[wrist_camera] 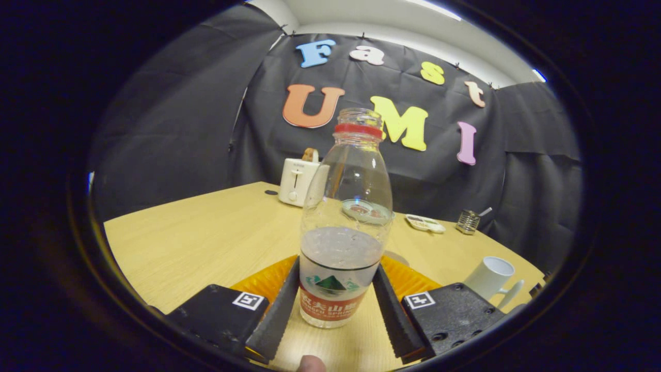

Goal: Take the bottle from table, then pour the juice into the cup, finally place the bottle on the coaster

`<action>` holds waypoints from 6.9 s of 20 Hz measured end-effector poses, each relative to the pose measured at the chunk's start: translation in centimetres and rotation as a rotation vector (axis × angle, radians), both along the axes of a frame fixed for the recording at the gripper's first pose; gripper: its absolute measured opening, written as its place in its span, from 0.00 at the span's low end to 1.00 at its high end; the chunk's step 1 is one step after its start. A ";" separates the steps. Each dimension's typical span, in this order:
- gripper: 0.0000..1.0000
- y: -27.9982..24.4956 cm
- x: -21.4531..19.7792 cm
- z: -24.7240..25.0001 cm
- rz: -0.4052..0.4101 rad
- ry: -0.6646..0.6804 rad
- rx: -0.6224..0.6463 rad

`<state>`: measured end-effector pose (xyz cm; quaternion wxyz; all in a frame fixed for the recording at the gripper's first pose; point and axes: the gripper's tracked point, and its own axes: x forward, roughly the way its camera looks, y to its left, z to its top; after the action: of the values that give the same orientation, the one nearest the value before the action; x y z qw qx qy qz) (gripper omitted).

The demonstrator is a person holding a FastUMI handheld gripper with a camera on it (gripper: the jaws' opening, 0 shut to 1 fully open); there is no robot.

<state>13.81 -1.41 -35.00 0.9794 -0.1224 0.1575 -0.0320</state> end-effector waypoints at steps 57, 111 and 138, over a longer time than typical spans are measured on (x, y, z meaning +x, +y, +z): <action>0.75 -8.2 1.1 10.4 -0.274 -0.176 1.885; 0.75 -11.6 3.2 15.6 -0.366 -0.230 2.245; 0.74 -12.8 4.1 19.1 -0.306 -0.330 2.374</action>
<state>17.88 -14.23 -15.89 0.4762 0.8790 -0.0255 0.0019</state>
